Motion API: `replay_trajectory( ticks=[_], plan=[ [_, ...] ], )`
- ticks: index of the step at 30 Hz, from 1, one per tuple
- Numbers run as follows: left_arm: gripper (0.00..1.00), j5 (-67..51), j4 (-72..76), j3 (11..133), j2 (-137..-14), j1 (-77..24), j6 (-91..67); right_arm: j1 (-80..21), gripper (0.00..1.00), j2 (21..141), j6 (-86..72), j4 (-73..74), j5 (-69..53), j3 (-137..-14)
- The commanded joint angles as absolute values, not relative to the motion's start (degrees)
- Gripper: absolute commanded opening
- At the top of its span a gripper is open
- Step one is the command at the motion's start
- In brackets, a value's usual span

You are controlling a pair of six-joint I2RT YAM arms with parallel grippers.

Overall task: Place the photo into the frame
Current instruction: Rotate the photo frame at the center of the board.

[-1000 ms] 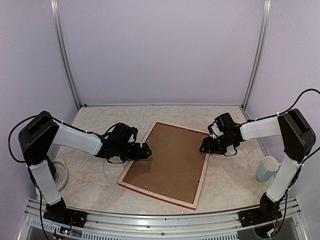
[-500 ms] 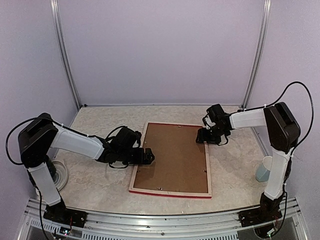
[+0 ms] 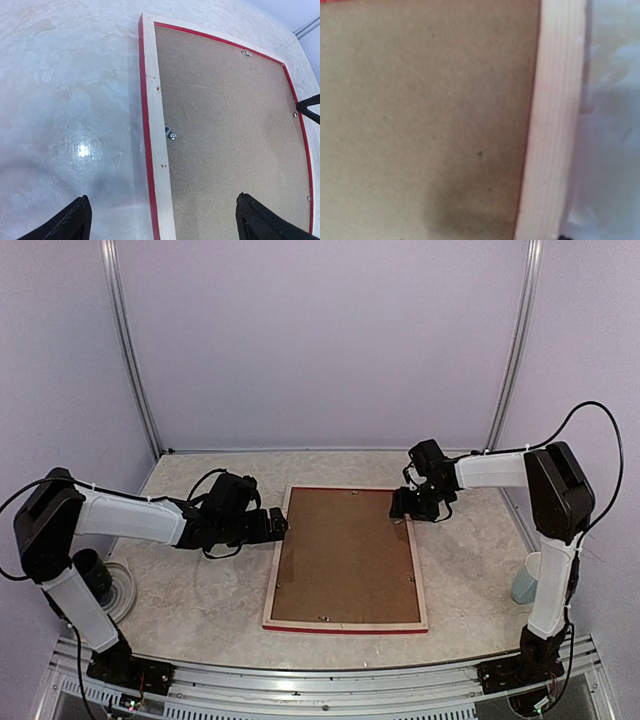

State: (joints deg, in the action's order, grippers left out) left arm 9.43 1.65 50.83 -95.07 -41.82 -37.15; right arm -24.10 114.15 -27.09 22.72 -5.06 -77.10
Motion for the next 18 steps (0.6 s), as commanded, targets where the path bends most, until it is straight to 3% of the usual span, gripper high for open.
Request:
replay_trajectory(
  ticks=[1, 18],
  plan=[
    [0.99, 11.7, 5.3, 49.7, -95.6, -40.8, -33.2, -24.1, 0.64, 115.2, -28.7, 24.5, -3.4, -79.4],
    [0.89, 9.2, 13.9, 45.3, -101.2, -40.3, -28.5, -24.4, 0.54, 115.8, -30.8, 26.2, 2.5, -79.1]
  ],
)
